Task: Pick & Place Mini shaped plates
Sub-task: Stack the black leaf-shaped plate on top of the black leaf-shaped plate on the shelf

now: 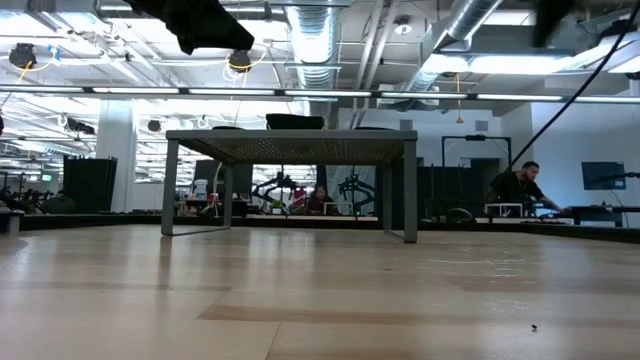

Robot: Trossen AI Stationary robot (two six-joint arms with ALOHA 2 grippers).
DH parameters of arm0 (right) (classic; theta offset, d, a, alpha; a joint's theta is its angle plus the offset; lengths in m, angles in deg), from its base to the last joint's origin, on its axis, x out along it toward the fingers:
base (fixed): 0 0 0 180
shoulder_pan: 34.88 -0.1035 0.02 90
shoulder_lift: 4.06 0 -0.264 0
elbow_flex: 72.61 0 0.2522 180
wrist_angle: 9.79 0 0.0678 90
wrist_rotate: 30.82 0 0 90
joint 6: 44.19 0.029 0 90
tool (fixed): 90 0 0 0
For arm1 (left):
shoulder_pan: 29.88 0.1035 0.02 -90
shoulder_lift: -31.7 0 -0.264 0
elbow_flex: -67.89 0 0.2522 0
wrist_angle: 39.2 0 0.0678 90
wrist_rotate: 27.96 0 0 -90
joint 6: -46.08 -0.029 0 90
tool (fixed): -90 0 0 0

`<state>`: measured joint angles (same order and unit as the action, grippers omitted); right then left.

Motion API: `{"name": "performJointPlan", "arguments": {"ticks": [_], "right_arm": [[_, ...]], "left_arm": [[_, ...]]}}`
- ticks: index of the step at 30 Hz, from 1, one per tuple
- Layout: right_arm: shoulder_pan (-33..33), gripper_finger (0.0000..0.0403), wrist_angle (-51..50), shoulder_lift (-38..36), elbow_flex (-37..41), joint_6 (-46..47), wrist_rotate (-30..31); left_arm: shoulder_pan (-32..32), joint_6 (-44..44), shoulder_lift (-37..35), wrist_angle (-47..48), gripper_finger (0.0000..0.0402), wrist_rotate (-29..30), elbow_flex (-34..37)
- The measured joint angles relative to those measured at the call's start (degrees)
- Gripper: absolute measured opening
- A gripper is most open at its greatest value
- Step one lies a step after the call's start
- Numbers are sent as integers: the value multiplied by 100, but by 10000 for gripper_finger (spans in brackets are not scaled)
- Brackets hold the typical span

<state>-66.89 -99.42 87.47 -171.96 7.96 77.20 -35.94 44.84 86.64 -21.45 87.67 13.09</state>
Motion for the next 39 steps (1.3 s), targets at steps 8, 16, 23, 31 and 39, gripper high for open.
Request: {"name": "performJointPlan", "arguments": {"ticks": [8, 16, 23, 31, 39], "right_arm": [[-1262, 93, 2466, -121, 1697, 2215, -64], [-1949, 93, 3521, -121, 2510, 3168, -15], [-2271, 93, 3500, 164, 2828, 3920, -184], [-2222, 93, 3291, 408, 2874, 4036, -452], [-2144, 93, 3307, 436, 2871, 4247, -458]], "left_arm": [[0, 22, -1, -68, 79, -2, 0], [0, 22, -2, -268, 79, 0, 2], [0, 22, -2, -380, 79, 0, 2], [0, 22, -2, -599, 79, 0, 2], [1, 20, -2, -662, 79, 0, 2]]}}
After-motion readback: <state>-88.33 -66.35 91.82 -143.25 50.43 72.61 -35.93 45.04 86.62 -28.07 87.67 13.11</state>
